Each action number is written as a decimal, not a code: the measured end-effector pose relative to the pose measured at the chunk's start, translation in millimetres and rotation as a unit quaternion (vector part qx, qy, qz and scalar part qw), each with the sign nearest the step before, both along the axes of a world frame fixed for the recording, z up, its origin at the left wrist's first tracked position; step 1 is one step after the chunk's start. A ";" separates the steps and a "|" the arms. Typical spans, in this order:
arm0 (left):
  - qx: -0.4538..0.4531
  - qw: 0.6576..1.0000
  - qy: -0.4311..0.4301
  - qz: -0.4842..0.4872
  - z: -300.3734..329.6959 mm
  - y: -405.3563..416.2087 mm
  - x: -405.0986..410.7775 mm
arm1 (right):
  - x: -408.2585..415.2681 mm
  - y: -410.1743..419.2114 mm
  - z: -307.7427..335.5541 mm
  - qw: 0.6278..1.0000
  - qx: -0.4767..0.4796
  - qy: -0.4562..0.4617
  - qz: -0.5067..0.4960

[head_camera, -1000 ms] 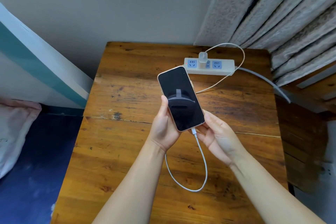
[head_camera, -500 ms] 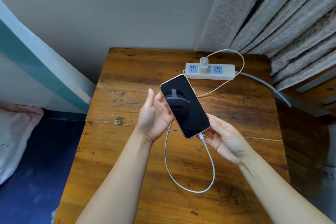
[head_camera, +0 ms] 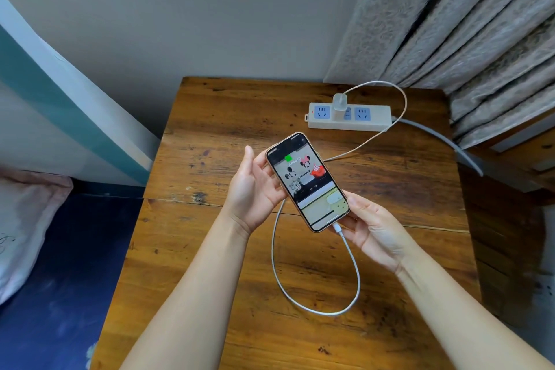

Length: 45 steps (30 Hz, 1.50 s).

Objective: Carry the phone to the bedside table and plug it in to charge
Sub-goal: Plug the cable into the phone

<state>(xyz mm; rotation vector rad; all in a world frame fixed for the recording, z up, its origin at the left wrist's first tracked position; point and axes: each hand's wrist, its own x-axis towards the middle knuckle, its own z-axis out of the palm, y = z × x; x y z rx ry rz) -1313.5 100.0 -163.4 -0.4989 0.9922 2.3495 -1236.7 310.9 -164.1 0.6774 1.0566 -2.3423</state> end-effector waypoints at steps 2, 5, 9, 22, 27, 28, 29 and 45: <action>-0.011 1.000 -0.004 0.000 -3.0 -1.3 -1.6 | -2.0 -0.1 -2.8 1.000 0.019 -0.007 -0.006; -0.063 0.998 -0.019 -0.005 -10.3 -2.3 -5.5 | -10.3 1.3 -10.2 0.994 0.098 -0.042 -0.018; -0.132 0.989 -0.071 -0.014 -26.4 -1.4 -9.9 | -25.8 2.7 -24.1 0.978 0.190 -0.083 0.004; -0.273 0.952 -0.126 -0.055 -52.1 6.5 -35.6 | -53.0 3.6 -54.4 0.908 0.394 -0.099 0.102; -0.338 0.933 -0.089 -0.089 -55.5 10.0 -37.9 | -56.4 2.7 -53.4 0.878 0.453 -0.081 0.131; -0.344 0.930 -0.083 -0.098 -55.5 11.3 -37.7 | -56.0 3.5 -52.9 0.875 0.459 -0.083 0.133; -0.350 0.927 -0.077 -0.110 -54.9 12.6 -36.9 | -54.9 5.1 -52.3 0.872 0.462 -0.086 0.134; -0.494 0.839 0.056 -0.219 -57.1 53.9 -9.1 | -12.6 33.5 -55.2 0.827 0.546 -0.080 0.105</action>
